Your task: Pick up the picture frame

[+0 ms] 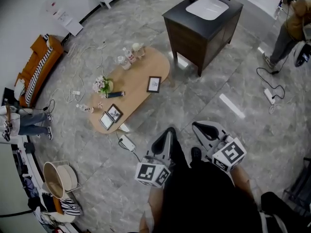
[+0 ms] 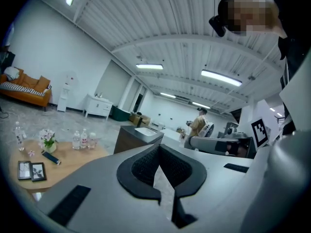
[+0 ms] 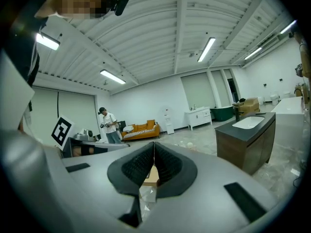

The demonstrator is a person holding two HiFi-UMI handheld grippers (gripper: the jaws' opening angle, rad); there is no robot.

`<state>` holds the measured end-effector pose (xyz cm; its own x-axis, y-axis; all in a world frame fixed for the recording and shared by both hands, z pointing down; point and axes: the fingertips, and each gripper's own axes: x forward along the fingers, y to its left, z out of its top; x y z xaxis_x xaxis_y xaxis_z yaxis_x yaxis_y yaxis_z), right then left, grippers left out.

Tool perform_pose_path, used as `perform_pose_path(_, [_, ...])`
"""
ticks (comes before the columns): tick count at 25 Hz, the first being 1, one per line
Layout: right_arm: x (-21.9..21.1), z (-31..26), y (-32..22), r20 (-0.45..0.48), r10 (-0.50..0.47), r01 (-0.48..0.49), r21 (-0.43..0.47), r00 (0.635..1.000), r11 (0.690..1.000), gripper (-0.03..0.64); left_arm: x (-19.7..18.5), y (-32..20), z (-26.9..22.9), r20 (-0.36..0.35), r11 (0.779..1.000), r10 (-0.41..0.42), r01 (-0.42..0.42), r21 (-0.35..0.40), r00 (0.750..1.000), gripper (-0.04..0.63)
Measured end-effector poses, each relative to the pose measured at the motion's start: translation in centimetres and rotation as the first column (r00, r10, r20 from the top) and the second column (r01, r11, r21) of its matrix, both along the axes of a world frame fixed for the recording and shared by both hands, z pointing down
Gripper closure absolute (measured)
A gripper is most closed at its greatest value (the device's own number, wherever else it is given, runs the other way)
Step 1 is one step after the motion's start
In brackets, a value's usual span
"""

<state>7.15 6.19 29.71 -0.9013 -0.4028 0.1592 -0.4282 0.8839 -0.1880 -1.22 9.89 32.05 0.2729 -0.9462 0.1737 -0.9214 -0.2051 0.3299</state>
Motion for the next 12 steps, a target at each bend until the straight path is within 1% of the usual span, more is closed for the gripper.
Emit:
perform_pose_path(4, [-2.4, -0.8, -3.2, 0.0, 0.03, -0.03, 0.013, 1.0, 0.999, 0.604, -2.1, -4.3, 0.3, -0.008, 0.997, 0.079, -0.079, 0.025, 0.997, 0.581])
perform_pose_path(8, [-5.2, -0.8, -6.3, -0.014, 0.085, -0.084, 0.036, 0.996, 0.996, 0.604, -4.4, -8.1, 1.0, -0.019, 0.986, 0.168, -0.167, 0.024, 0.986, 0.581])
perform_pose_path(12, [-7.9, -0.1, -8.9, -0.016, 0.137, -0.136, 0.027, 0.99, 0.99, 0.604, -6.7, -11.2, 2.0, 0.001, 0.974, 0.224, -0.224, 0.025, 0.975, 0.583])
